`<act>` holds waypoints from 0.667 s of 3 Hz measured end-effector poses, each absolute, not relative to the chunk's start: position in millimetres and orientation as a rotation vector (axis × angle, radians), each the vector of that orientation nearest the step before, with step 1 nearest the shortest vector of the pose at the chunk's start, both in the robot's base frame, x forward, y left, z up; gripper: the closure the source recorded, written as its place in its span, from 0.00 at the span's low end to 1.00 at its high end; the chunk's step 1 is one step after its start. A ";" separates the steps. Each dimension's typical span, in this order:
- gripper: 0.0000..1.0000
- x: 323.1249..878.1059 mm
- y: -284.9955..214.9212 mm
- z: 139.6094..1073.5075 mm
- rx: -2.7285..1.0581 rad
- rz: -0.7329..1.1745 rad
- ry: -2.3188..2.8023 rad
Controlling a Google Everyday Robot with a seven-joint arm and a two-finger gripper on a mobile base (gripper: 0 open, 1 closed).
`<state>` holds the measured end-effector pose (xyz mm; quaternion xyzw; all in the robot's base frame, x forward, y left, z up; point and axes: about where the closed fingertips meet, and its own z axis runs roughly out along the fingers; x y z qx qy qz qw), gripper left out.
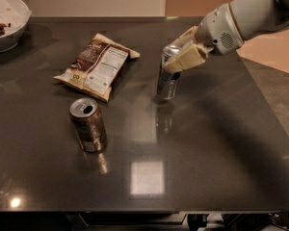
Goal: Move redbull can near orange can
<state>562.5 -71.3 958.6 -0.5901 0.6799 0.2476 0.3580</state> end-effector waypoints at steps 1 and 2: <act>1.00 533.0 -49.8 963.9 -1.594 0.706 1.686; 1.00 504.9 -28.4 964.1 -1.673 0.765 1.621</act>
Offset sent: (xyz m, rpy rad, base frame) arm -0.0882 0.0608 0.0053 0.0403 0.0241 0.2771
